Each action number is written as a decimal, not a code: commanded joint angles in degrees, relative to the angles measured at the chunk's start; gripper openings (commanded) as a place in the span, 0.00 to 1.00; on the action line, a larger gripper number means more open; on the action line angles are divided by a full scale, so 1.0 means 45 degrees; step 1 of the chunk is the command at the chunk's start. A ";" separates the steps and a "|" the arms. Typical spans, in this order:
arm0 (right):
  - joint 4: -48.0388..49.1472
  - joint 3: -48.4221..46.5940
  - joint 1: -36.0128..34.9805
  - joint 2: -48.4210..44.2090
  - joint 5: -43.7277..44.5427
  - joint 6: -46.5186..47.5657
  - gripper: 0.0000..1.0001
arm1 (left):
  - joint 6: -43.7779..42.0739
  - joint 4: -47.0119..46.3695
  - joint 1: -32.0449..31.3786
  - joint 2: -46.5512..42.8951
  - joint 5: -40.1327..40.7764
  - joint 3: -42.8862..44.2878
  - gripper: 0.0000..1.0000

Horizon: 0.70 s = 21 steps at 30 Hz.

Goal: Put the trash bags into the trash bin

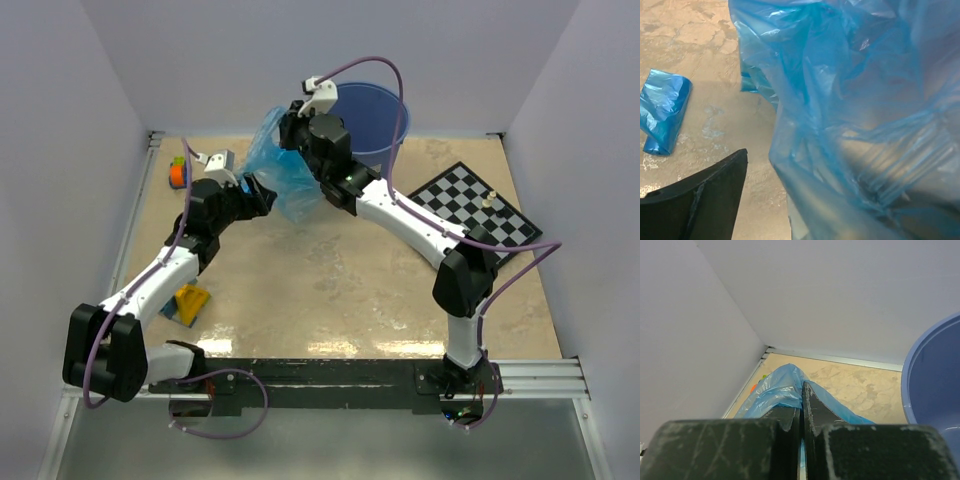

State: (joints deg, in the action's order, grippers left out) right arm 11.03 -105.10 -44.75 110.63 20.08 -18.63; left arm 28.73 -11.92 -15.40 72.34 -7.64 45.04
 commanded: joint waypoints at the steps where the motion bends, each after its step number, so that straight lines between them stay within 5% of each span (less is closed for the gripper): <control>1: 0.0518 -0.0336 0.0198 0.0025 0.0363 -0.0351 0.00 | 0.0022 0.0053 0.0023 -0.0215 0.0253 0.0188 0.73; 8: 0.0557 -0.0082 0.0218 0.0084 0.0226 -0.0722 0.00 | -0.0056 -0.2482 0.0004 0.0506 -0.1558 -0.0612 0.51; 12: 0.0557 0.0054 0.0277 0.0123 0.0265 -0.0781 0.00 | -0.0329 -0.4007 -0.0055 0.0976 -0.2655 -0.1062 0.46; 21: 0.0011 0.1049 0.1213 -0.0598 -0.1490 0.0116 0.00 | -0.2457 -0.3034 0.1874 -0.0506 -0.3749 -0.0985 0.01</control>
State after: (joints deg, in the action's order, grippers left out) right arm 11.38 -102.89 -42.30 111.04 17.93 -20.32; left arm 23.33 -23.92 -12.86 75.40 -21.12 39.29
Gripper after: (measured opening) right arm 0.007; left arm 0.068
